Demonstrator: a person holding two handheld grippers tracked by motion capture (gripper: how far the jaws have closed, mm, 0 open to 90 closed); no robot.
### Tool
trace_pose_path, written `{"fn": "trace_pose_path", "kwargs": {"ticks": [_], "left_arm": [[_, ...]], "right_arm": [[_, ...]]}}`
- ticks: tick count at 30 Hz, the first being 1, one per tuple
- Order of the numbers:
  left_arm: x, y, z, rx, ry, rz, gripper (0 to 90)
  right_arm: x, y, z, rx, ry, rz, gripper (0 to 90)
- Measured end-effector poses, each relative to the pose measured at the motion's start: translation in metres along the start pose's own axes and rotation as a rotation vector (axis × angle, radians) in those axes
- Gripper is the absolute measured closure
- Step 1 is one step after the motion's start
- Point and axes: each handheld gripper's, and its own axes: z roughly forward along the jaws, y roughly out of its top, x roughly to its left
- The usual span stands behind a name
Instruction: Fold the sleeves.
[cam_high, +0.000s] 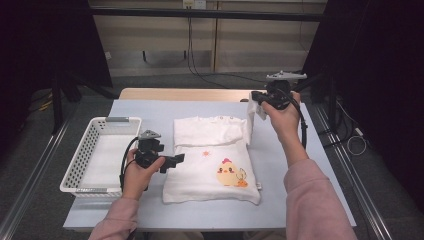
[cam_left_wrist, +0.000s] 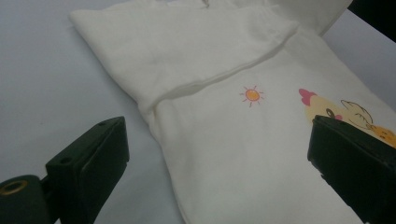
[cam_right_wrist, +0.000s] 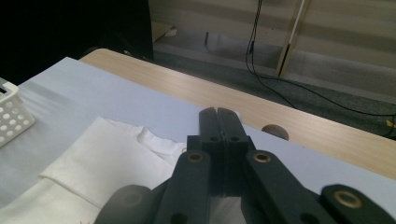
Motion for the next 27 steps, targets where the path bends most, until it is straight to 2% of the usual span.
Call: {"fn": "trace_pose_path", "kwargs": {"ticks": [1,2,3,4,5,12,18,27], "left_arm": [[-0.001,0.0,0.0,0.017,-0.013,-0.007,5.8],[-0.001,0.0,0.0,0.015,-0.012,-0.001,5.8],[-0.001,0.0,0.0,0.011,-0.013,-0.012,5.8],[-0.002,0.0,0.001,-0.012,-0.006,-0.02,5.8],[-0.002,0.0,0.002,-0.015,-0.009,-0.016,5.8],[-0.002,-0.001,0.001,-0.008,-0.013,-0.03,5.7],[-0.001,0.0,0.0,-0.017,-0.007,-0.013,5.7],[-0.002,0.0,0.0,-0.021,-0.012,-0.016,5.7]], "right_arm": [[0.0,0.0,0.001,-0.003,0.003,-0.001,90.0],[0.001,0.0,0.001,-0.002,0.003,0.0,90.0],[0.002,0.0,0.002,0.0,0.003,-0.004,90.0],[0.003,-0.001,0.003,0.0,0.006,-0.006,90.0],[0.004,-0.001,0.004,-0.001,0.009,-0.008,90.0],[0.017,0.0,0.012,0.002,0.036,-0.015,90.0],[0.025,-0.001,0.019,0.005,0.047,-0.03,90.0],[0.03,-0.001,0.023,0.011,0.052,-0.037,90.0]]}}
